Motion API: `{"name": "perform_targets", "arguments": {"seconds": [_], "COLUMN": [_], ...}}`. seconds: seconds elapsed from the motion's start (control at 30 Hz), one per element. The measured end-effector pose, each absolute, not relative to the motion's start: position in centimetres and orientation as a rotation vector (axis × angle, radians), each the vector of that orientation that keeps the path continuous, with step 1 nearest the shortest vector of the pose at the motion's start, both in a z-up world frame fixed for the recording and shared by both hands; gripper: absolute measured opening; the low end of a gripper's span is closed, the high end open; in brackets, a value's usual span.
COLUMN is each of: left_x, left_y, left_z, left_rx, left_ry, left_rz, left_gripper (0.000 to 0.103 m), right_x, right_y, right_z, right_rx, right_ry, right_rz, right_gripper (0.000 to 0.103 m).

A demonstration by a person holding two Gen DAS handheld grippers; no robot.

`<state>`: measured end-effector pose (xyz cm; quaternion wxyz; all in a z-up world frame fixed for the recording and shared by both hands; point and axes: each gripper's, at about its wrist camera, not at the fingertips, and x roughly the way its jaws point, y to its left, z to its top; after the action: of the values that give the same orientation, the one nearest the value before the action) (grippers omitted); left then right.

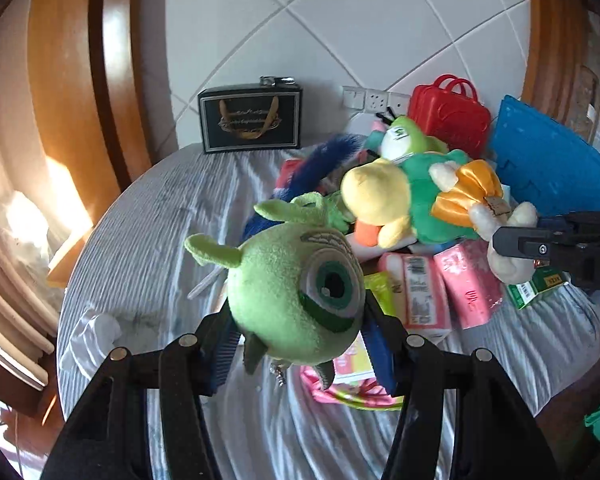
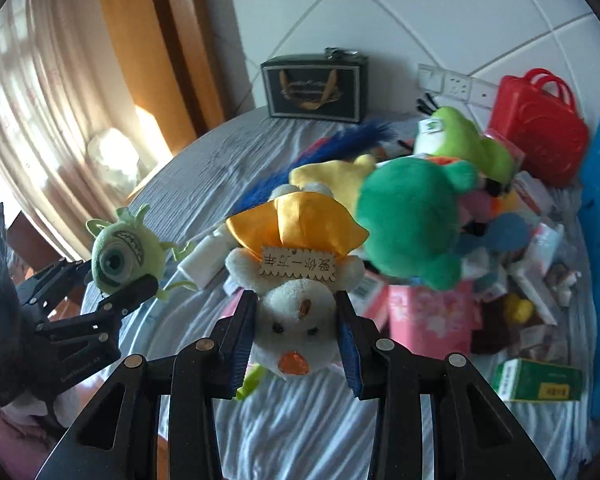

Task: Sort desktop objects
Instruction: 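Lift both plushes with both tools and carry them over the crate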

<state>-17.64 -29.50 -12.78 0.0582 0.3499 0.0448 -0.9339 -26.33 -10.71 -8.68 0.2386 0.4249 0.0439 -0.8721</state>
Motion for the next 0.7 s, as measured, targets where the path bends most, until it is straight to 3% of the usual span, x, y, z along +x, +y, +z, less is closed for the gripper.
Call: {"name": "perform_targets", "arguments": {"seconds": [0.7], "left_x": [-18.6], "left_y": [2.5], "left_z": [-3.9], "left_rx": [0.872], "left_ry": [-0.125], "left_rz": [-3.094], "left_gripper": [0.055], "right_x": [-13.9], "right_y": [21.5], "right_z": [1.7], "right_rx": [0.825], "right_ry": [-0.018], "right_rz": [-2.742], "right_gripper": [0.038]}}
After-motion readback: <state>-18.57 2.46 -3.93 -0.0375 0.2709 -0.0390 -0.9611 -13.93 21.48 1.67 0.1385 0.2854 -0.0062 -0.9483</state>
